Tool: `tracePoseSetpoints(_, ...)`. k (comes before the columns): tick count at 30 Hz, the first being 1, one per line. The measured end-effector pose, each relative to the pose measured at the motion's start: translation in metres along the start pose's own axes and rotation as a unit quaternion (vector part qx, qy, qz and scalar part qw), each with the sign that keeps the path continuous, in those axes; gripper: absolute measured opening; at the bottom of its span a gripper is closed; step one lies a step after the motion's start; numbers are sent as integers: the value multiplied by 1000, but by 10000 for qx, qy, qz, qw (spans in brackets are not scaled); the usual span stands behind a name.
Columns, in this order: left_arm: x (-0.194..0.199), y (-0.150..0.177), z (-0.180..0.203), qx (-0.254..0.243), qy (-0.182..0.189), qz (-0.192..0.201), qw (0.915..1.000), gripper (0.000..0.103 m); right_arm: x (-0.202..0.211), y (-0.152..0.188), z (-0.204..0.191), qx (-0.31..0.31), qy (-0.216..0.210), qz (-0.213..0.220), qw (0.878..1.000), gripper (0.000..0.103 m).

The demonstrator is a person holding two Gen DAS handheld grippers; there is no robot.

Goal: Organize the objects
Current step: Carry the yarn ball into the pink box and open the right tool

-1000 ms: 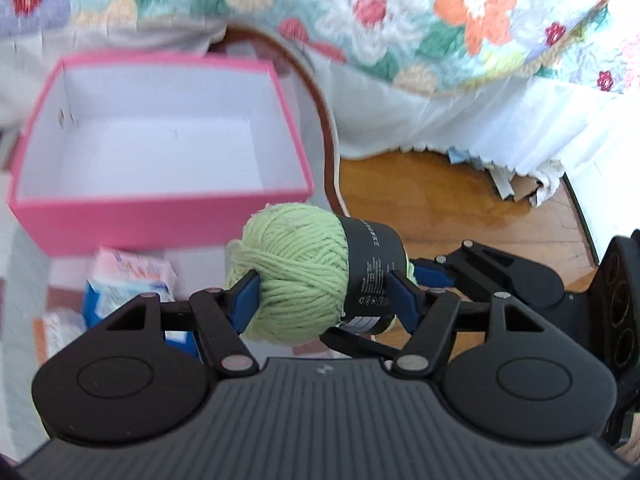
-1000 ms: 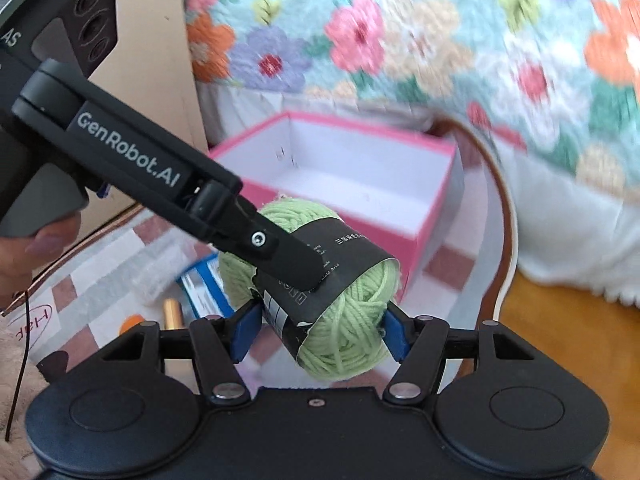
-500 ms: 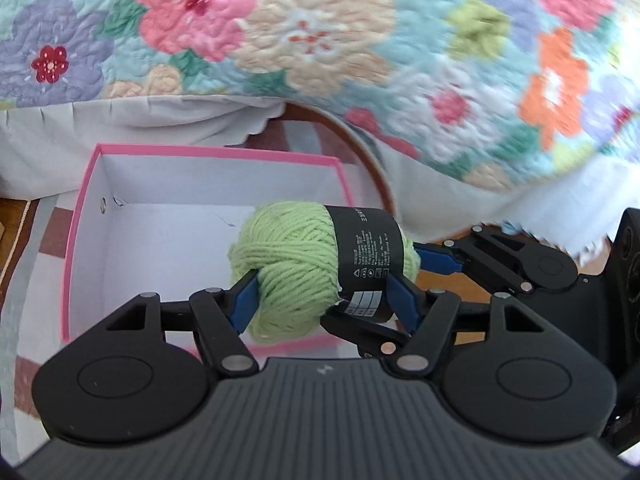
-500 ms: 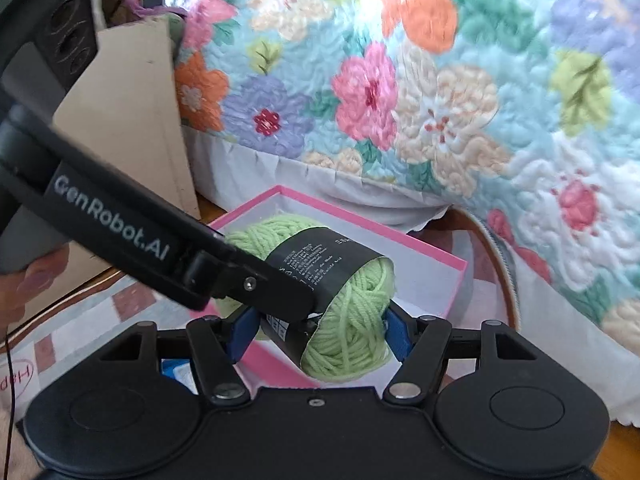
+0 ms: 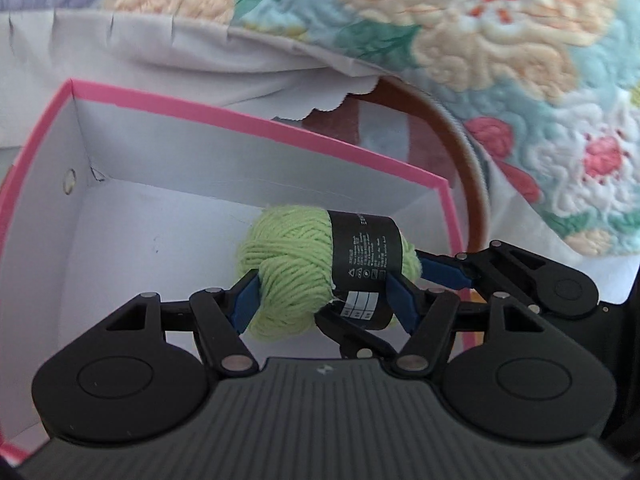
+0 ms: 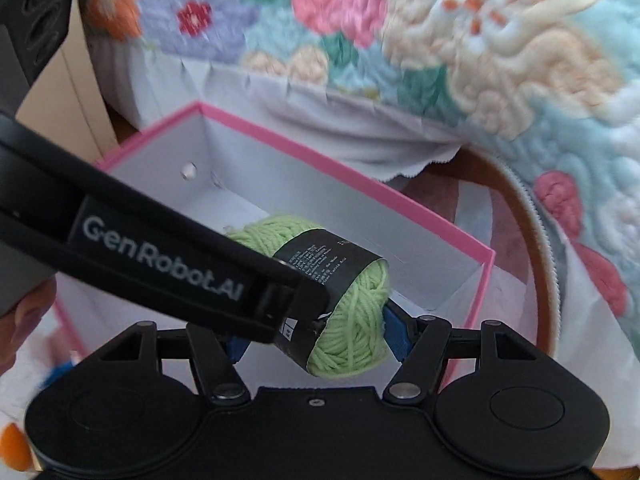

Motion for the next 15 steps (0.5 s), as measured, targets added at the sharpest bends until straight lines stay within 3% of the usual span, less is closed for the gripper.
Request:
tracePoseSetpoints(6, -22, 0, -6, 186, -49, -111, 9998, 61, -19, -2, 3, 349, 391, -368, 9979, 71)
tracePoseSetpoints(10, -28, 6, -2, 300, -10, -258, 9992, 30, -10, 3, 6, 423, 312, -292, 9982, 76)
tracePoseSetpoints(12, -31, 6, 3, 308, 9, -234, 9993, 26, -2, 7, 6, 437, 271, -176, 9985, 74)
tracePoseSetpoints(13, -33, 5, 5, 254, -24, -190, 9995, 25, 0, 9, 6, 453, 275, -105, 9985, 72)
tracePoseSetpoints(15, -38, 3, 10, 179, -96, -85, 9998, 25, 0, 14, 7, 468, 238, -103, 9986, 54)
Point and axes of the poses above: each gripper's, at about its wrist camera, not at the fingertips, and x roughly against the way its jaws point, z to its right, y to its underside, the point moved 6 cm from there along -x, roughly the way its jaws point, and after that the axes turned 2 degrees about y, right-handed, at the moved point
